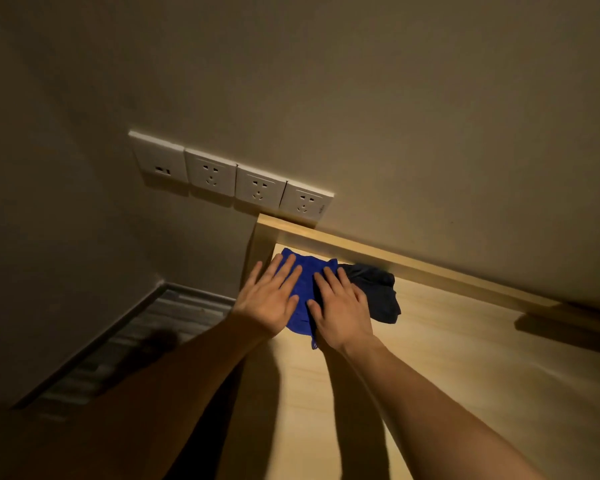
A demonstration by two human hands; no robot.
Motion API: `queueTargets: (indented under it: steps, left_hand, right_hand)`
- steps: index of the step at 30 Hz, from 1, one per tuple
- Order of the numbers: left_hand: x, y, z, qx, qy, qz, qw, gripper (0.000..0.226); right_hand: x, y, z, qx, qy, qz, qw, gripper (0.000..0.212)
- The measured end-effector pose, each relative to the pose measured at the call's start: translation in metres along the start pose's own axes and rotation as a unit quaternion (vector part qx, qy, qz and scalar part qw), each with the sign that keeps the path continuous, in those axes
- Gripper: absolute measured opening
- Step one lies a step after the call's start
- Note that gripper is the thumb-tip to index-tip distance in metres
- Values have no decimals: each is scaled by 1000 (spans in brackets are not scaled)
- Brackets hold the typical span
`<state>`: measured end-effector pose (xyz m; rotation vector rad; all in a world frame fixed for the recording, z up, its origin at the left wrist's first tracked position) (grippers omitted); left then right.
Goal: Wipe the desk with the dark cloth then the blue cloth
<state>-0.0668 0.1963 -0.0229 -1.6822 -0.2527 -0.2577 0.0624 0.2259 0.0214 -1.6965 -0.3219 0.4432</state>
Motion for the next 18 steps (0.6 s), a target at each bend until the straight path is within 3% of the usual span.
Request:
queueTargets:
  steps: [6, 9, 12, 18]
  left_hand:
    - [-9, 18, 0, 58, -18, 35, 998, 73]
    - [-9, 18, 5, 2, -52, 45, 998, 74]
    - [-8, 10, 1, -27, -56, 50, 997, 74]
    - [7, -31, -34, 2, -51, 35, 998, 83]
  right_hand:
    - [1, 27, 19, -61, -7, -67, 996, 73]
    - [7, 24, 27, -82, -6, -86, 993, 73]
    - [10, 14, 19, -69, 1, -71, 995, 72]
    - [29, -14, -38, -15, 63, -12, 998, 78]
Point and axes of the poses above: each hand's wrist, its own z-axis towards the middle knuckle, its own y-axis out of the palm, x = y × z, the point moved 9 cm from there along z, towards the middle knuckle, and after that the axes turned 8 degrees about x, right-handed, at the moved point
